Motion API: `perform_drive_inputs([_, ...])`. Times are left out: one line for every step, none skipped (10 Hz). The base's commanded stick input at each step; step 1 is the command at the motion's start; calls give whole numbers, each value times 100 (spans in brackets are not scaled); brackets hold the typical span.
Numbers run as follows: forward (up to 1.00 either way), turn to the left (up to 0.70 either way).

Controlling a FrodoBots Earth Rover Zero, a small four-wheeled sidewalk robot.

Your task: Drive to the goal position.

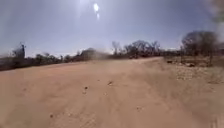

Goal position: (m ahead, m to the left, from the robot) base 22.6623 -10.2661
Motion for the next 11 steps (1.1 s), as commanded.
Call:
perform_drive_inputs([100,0])
perform_drive_inputs([100,0])
perform_drive_inputs([100,0])
perform_drive_inputs([100,0])
perform_drive_inputs([100,0])
perform_drive_inputs([100,0])
perform_drive_inputs([100,0])
perform_drive_inputs([100,0])
perform_drive_inputs([100,-27])
perform_drive_inputs([100,-27])
perform_drive_inputs([100,-27])
